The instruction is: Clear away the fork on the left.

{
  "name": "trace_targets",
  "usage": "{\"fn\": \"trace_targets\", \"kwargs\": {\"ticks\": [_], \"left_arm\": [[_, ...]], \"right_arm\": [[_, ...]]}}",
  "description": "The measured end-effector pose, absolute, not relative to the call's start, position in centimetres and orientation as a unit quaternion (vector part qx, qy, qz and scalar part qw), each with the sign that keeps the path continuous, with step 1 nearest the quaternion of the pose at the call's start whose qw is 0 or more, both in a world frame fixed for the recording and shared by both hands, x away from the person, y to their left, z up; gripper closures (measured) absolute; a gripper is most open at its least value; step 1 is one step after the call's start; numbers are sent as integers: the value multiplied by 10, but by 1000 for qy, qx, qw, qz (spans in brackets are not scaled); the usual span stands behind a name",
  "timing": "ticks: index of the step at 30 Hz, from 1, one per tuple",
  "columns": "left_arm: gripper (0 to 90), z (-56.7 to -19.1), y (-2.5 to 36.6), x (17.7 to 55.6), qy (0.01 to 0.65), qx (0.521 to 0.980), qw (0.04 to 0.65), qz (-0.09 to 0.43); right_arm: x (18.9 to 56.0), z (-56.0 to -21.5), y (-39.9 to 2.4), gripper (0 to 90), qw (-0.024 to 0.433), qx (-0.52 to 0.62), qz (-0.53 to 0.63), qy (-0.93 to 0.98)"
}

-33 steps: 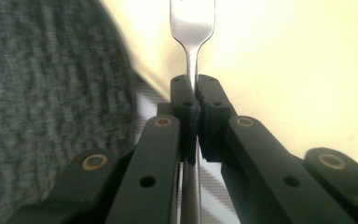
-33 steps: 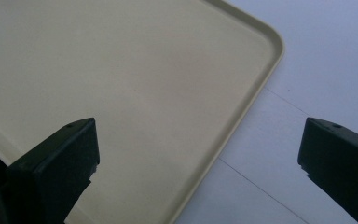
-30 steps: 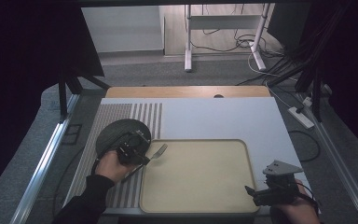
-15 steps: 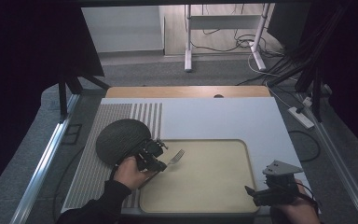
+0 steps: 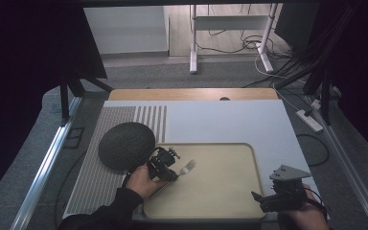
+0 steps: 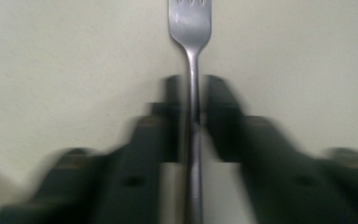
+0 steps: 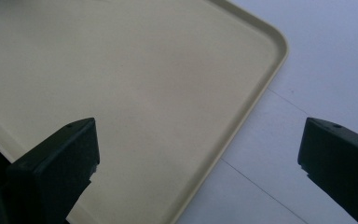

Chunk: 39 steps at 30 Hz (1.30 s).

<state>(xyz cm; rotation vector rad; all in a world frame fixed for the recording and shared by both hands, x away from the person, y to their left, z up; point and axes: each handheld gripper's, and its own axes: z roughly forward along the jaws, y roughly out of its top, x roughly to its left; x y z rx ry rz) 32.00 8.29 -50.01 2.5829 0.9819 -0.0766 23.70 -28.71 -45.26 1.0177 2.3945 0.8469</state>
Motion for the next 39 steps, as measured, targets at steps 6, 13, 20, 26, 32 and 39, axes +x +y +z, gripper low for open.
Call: {"fn": "trace_targets", "kwargs": {"ticks": [6,13,20,26,32,39], "left_arm": [[618,-485,79,312,315,923,221,2],[890,-501,73,312,301,929,211,-44],[890,-506,78,317,320,924,204,-37],[890,-508,96,327,357,909,209,-43],[890,-508,112,333,383,900,204,-38],[889,-507,130,337,403,895,191,-21]], "right_arm": [[237,-453,-287,0,201,364,303,858],[237,-453,-287,0,201,364,303,858],[237,-453,-287,0,200,363,303,858],[237,-452,-287,0,199,362,305,858],[237,-453,-287,0,199,362,305,858],[237,-452,-287,0,199,362,305,858]]}}
